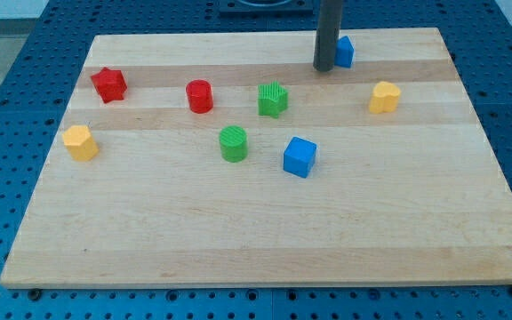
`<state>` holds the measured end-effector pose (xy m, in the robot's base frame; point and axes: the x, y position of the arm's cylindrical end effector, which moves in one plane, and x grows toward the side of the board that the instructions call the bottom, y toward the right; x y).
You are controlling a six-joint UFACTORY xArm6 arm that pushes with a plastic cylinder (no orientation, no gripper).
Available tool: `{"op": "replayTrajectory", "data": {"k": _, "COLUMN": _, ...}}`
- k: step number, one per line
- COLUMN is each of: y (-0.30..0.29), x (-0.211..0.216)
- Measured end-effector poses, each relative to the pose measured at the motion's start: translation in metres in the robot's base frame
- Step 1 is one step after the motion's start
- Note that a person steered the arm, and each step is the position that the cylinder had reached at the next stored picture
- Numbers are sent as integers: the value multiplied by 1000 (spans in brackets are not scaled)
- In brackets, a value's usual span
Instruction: Push the blue triangle towards the top center
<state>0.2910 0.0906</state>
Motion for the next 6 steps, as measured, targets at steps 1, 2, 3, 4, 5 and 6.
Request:
{"op": "replayTrajectory", "data": {"k": 1, "y": 24, "x": 25}}
{"op": "replayTrajectory", "data": {"k": 2, "y": 73, "x": 23}}
{"op": "replayTrajectory", "data": {"k": 3, "y": 89, "x": -3}}
{"op": "replayTrajectory", "data": {"k": 4, "y": 40, "x": -25}}
{"op": "replayTrajectory", "data": {"k": 5, "y": -26, "x": -38}}
{"op": "replayTrajectory", "data": {"k": 6, "y": -38, "x": -34}}
